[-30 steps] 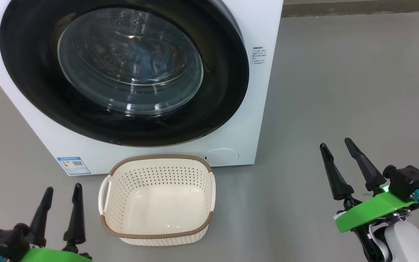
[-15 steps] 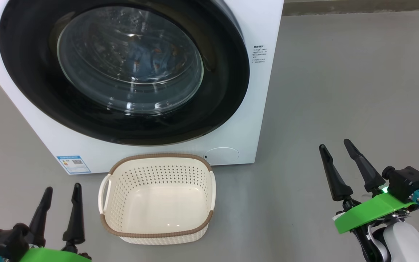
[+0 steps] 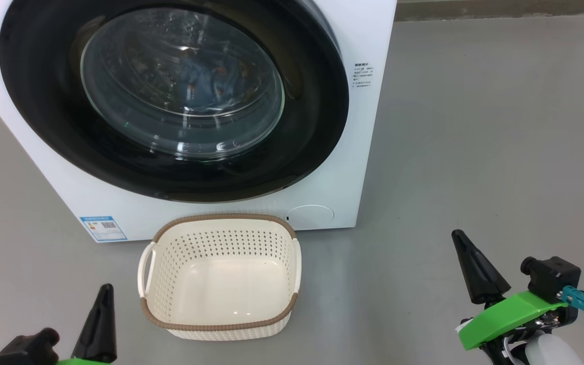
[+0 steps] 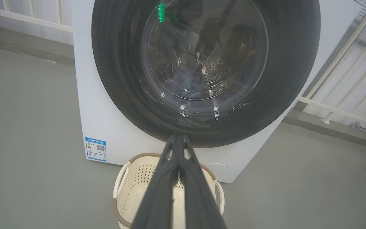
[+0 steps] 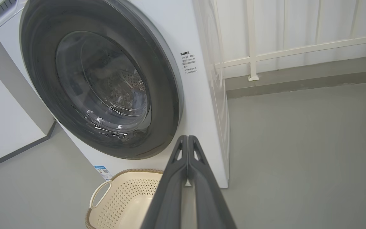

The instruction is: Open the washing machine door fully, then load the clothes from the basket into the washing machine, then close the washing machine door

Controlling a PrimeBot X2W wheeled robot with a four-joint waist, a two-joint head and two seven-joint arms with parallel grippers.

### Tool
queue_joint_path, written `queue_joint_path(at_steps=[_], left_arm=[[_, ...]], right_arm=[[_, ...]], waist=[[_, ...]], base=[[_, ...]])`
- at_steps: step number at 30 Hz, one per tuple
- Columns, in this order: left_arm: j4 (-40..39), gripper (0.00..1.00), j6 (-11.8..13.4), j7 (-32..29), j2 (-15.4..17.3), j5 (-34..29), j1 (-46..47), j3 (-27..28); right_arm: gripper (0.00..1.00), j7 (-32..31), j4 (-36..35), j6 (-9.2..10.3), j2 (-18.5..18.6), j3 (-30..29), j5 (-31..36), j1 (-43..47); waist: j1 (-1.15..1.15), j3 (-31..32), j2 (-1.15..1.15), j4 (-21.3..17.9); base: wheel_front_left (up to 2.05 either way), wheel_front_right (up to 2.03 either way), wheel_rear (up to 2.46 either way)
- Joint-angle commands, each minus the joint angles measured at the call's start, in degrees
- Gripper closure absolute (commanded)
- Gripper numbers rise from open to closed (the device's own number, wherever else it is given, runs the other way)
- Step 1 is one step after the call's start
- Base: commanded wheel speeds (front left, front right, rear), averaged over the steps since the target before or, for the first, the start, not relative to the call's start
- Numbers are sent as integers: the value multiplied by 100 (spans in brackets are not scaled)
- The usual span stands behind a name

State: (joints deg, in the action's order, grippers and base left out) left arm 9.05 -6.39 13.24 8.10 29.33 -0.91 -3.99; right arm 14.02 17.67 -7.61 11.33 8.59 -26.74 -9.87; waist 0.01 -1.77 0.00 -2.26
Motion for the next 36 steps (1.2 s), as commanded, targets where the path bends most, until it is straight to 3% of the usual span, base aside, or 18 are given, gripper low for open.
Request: queue_joint_path(at_steps=[1, 36], left_arm=[[-108, 100, -5, -51, 72, 189, 149, 90], [81, 100, -28, -624, -105, 2007, 332, 378]], right_arm=[[100, -59, -152, 1, 31, -77, -242, -138], [100, -630, -200, 4, -207, -476, -2148, -4]], waist=[[6, 7, 0, 5], [-1, 51, 0, 71]], base=[[0, 0, 0], [0, 0, 0]])
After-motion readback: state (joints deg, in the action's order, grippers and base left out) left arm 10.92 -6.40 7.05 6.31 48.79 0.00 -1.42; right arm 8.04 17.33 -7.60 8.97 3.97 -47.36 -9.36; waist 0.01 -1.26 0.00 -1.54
